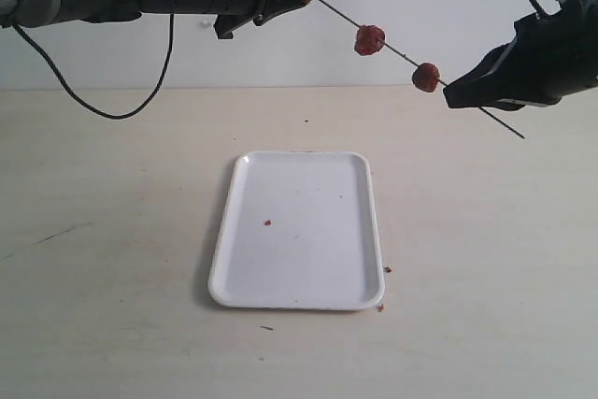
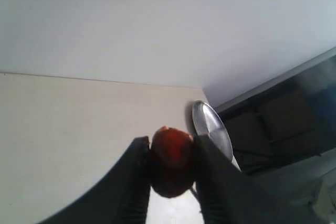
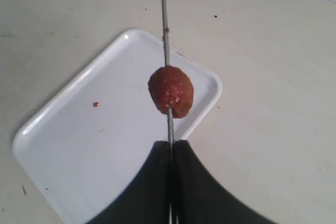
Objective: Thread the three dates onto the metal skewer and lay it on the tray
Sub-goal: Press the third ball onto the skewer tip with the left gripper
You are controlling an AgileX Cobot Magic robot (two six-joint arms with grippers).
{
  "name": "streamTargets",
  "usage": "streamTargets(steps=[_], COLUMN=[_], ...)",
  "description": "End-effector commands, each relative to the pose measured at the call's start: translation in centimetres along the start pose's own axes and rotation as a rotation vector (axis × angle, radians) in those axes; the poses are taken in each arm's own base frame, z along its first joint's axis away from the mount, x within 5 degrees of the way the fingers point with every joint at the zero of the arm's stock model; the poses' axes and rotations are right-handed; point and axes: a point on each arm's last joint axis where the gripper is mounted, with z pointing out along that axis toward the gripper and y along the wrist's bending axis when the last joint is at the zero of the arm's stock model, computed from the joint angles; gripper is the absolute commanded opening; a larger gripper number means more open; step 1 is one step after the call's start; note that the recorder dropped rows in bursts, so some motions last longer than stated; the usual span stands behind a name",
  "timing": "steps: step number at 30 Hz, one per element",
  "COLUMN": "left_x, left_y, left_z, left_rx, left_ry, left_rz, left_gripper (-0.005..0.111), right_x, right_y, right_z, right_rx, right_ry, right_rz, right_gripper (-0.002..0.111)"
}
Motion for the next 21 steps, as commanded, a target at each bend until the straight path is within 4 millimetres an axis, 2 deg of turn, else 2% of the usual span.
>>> streamTargets(steps=[1,8,14,21], left_x=[0.5,1.0,2.4,3.1], left_y=[0.0,-0.7,-2.0,-2.6], left_z=[0.3,0.4,1.2,1.6], left_rx=[0.021,0.078,0.12,0.132], left_ry=[0.026,0.063,0.111,0.124], left_rz=[-0.014,-0.039,-0.03,0.001], left_gripper=[0.029,0.029,0.029,0.03], right_x=[-0.4,-0.8,-1.0,-0.7], right_y=[-0.1,-0.3,-0.6,-1.2], right_z=[-0.2,0.7,1.7,2.6], right_rx=[0.008,-0.03,-0.074,-0.08], right_ry=[-0.058,-0.129,-0.2,-0.204], right_rz=[0.056,0.122,0.129,0.146], right_gripper=[0.0,0.0,0.0,0.0])
